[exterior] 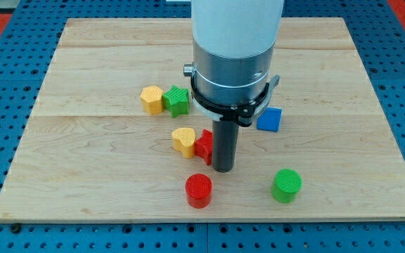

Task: Push the red star and heart slightly to left

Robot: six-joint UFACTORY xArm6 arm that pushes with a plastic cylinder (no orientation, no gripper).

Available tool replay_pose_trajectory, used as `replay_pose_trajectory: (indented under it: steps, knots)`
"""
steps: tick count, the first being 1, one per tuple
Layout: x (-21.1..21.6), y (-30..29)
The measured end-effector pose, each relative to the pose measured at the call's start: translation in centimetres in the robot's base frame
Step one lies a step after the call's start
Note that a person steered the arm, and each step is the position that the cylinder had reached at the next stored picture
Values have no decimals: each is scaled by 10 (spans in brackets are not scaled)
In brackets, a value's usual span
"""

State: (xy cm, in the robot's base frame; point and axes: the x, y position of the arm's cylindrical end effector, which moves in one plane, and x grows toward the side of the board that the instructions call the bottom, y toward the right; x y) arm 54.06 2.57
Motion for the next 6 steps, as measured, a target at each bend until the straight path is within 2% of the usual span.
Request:
replay_pose_trajectory:
  steps: [1,2,4,5,6]
  knots:
    - [-21,38]
    - [-28,23]
    - [-32,-154]
    - [-34,-140]
    - [-60,-186]
